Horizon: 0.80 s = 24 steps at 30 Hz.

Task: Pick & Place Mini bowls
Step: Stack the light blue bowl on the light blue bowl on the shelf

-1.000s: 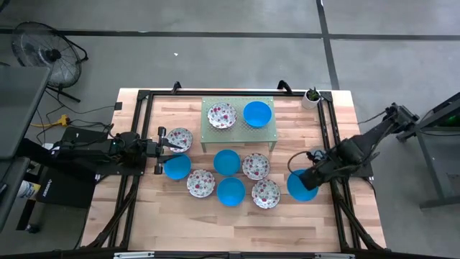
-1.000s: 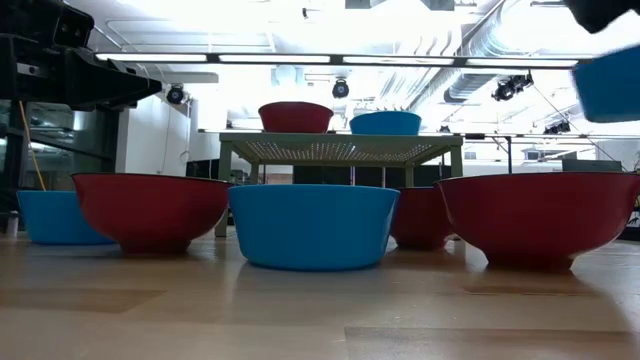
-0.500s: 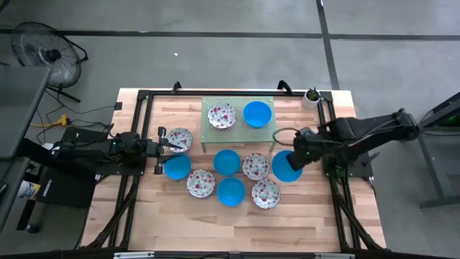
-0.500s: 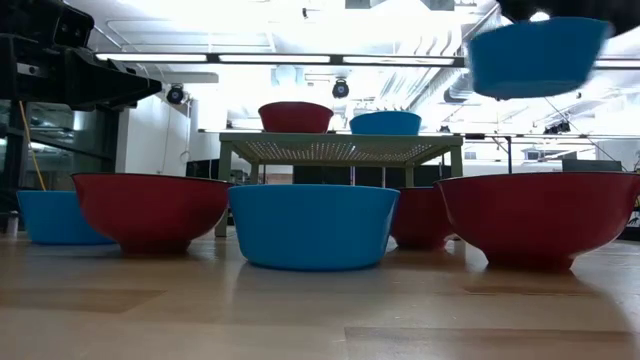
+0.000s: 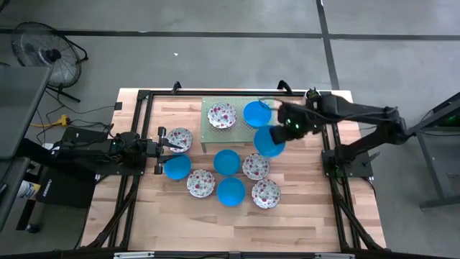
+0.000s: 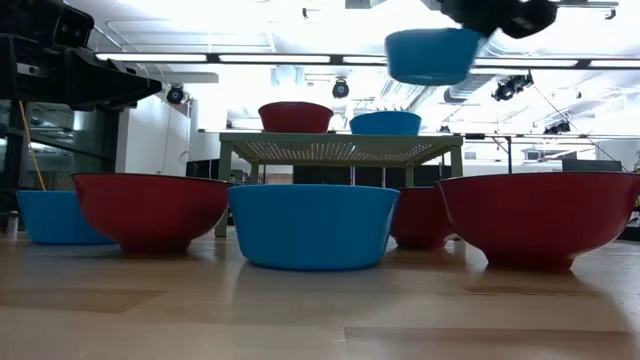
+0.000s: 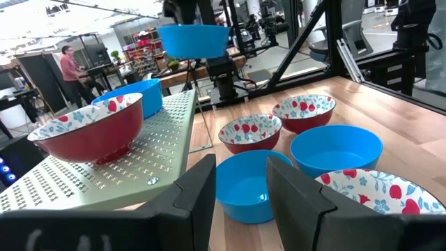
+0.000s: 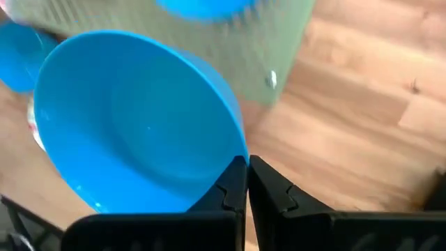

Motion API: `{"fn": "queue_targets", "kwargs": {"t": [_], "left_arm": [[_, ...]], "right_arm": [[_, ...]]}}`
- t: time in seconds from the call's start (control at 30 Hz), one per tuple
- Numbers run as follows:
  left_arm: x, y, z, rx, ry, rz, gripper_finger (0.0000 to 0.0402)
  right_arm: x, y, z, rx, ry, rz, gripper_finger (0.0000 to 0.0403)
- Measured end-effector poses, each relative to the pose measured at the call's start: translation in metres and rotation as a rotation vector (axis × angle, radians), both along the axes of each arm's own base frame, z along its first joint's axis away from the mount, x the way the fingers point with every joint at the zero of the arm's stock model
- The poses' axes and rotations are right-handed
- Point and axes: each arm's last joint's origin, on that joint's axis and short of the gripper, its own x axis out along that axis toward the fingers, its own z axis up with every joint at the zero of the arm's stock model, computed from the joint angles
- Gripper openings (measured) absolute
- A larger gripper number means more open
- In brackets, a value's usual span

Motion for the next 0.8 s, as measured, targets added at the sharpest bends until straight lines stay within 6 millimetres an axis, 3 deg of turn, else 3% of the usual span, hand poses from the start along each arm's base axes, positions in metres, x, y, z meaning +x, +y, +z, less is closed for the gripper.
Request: {"fn": "queue_targets", "kwargs": {"t": [0.27, 0.8], "left_arm": [[0.000, 0.000, 0.000, 0.000, 0.000, 0.000, 0.0124], [0.000, 0.000, 0.000, 0.000, 0.000, 0.000, 0.0124]], "right_arm": [[0.019, -0.035, 0.015, -0.051, -0.022, -0.067, 0.0000], [0.035, -0.094, -0.001, -0.021, -0.038, -0.155, 0.0000]]}}
